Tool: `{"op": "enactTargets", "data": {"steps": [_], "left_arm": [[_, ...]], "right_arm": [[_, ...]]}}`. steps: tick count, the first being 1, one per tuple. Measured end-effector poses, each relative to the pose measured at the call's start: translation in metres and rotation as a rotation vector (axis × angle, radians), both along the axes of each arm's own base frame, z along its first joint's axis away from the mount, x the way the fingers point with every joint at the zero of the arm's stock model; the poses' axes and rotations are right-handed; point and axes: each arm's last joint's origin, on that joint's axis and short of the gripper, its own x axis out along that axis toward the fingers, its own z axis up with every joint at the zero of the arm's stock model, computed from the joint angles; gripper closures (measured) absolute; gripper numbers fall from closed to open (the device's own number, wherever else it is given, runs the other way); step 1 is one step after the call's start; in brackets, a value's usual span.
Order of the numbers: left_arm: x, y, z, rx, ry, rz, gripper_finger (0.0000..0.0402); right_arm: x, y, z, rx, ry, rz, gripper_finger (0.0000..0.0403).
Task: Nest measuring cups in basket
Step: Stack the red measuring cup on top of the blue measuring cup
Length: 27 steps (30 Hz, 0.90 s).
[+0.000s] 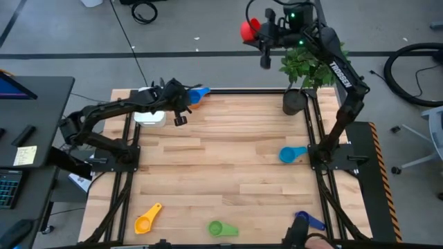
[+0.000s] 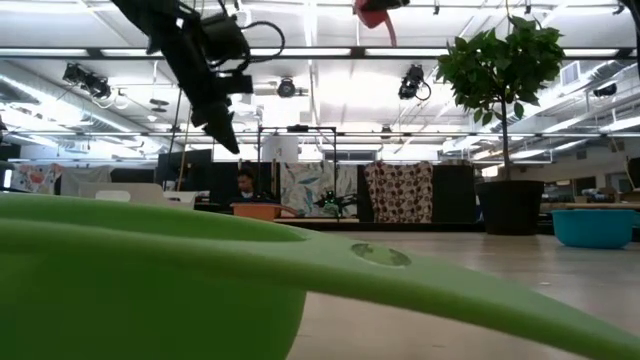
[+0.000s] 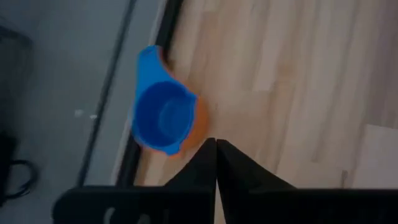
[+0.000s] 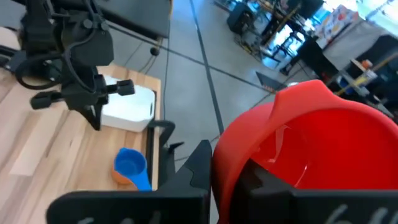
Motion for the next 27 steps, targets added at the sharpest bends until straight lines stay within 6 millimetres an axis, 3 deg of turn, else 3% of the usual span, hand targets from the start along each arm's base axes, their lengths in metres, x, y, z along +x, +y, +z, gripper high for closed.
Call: {"op": "enactTargets", "data": {"steps": [15,27], "left_arm": [[0.013,0.031,-0.045,-0.028,0.116,-0.005,0.0310],[0.014,0.041,-0.046,0.063,0.155,-0.126,0.0287]], "right_arm": [[-0.003,-0.003,-0.003,0.014,0.027,-0.033,0.0382],[-0.004,-0.005,-0.003,0.008,0.032,-0.058,0.0382]]}}
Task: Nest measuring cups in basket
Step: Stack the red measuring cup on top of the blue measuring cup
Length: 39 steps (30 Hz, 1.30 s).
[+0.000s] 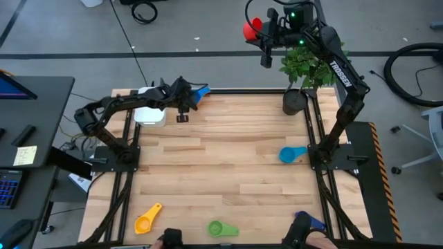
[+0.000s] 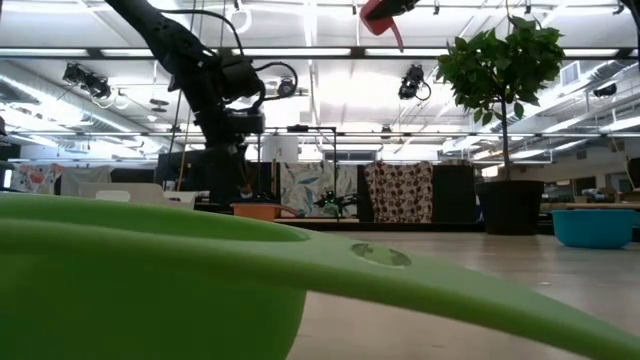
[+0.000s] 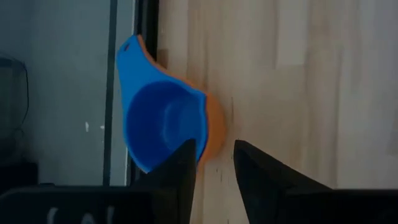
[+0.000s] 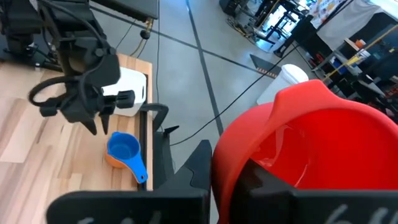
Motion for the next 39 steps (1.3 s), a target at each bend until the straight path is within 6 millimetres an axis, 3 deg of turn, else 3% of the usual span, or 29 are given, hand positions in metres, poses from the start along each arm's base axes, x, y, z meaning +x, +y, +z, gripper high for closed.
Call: {"op": "enactTargets", "data": {"steps": [8,23,28,39], "left_arm": [[-0.003,0.012,-0.007,-0.054,-0.043,-0.005,0.0287],[0.004,0.023,-0.040,0.030,0.142,-0.120,0.0287],[0.009,0.027,-0.028,0.081,0.159,-0.072,0.0287],[0.033,0.042,0.032,0.078,-0.005,-0.123,0.0287]], "right_arm": [[0.000,0.000,0.000,0.001,0.001,0.000,0.0382],[0.000,-0.001,0.000,-0.002,0.006,-0.016,0.0382],[-0.001,-0.002,0.000,-0.004,0.008,-0.025,0.0382],[-0.007,-0.008,0.000,-0.008,0.009,-0.050,0.0382]]}}
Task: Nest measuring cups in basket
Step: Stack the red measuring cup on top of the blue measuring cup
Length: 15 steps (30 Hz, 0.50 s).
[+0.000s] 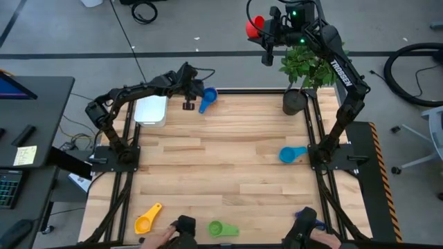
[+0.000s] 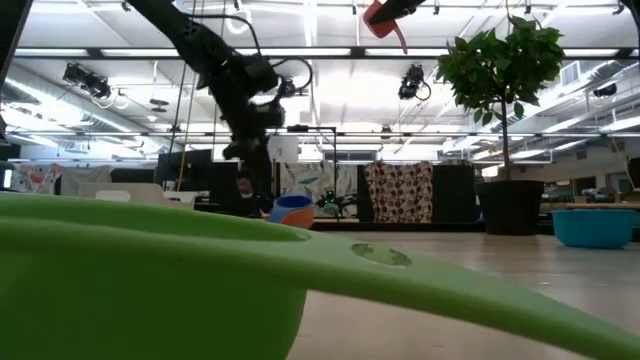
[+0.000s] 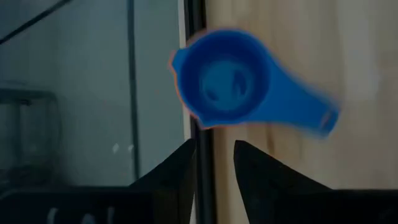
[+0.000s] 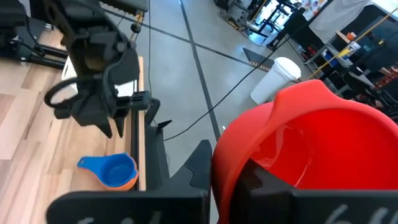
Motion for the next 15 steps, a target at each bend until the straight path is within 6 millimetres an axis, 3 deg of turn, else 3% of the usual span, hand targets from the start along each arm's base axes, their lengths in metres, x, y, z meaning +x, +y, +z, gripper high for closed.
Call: {"op": "enactTargets", "data": {"steps": [8,12,15], "left_arm": [[0.010,-0.004,0.016,-0.286,-0.256,0.084,0.0287],[0.023,-0.012,0.004,-0.399,-0.286,0.087,0.0287],[0.036,-0.016,-0.011,-0.374,-0.255,0.064,0.0287]], "right_arm": [[-0.005,-0.005,0.000,-0.002,0.001,-0.023,0.0382],[-0.008,-0.008,0.000,-0.002,0.001,-0.033,0.0382],[-0.009,-0.009,0.000,-0.002,0.002,-0.040,0.0382]]}}
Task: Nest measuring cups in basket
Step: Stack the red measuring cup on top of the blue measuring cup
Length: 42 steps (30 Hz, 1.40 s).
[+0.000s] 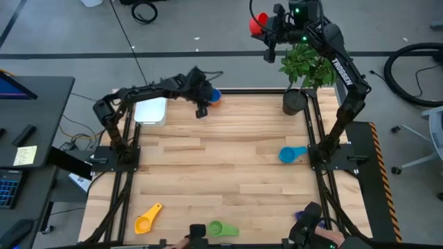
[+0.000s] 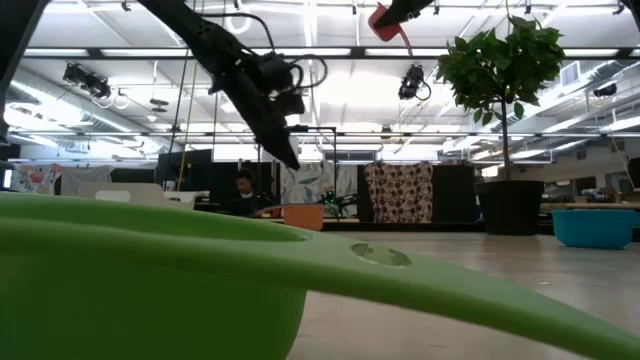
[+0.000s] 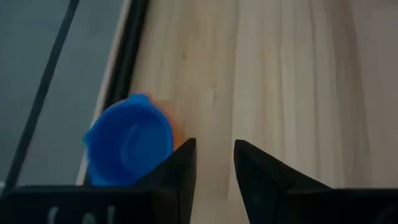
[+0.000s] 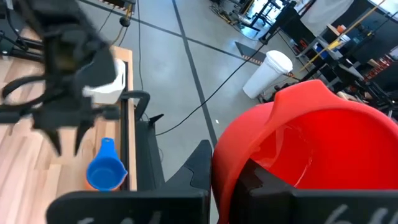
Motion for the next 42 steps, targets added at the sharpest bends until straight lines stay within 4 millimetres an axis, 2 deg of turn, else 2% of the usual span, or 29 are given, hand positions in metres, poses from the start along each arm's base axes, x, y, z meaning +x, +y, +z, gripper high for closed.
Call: {"op": "enactTargets", "data": {"steps": [3,7,16,26,29,42], "left_arm": [[0.010,-0.001,-0.014,0.020,0.018,-0.013,0.0287],[0.015,0.004,-0.028,0.065,0.058,-0.015,0.0287],[0.016,0.008,-0.033,0.137,0.089,-0.055,0.0287],[0.009,0.018,-0.033,0.144,0.095,-0.032,0.0287],[0.010,0.021,-0.041,0.131,0.121,-0.054,0.0287],[0.034,0.037,-0.061,0.110,0.207,-0.112,0.0287]], "right_arm": [[-0.001,-0.001,0.000,0.002,0.000,0.000,0.0381],[-0.001,-0.001,0.000,0.005,0.002,0.001,0.0382],[-0.002,-0.001,-0.002,0.001,0.026,0.006,0.0382],[-0.002,-0.001,-0.002,-0.001,0.027,0.008,0.0382],[-0.002,-0.001,-0.002,0.000,0.027,0.008,0.0382],[-0.002,-0.001,-0.002,-0.001,0.027,0.004,0.0382]]}}
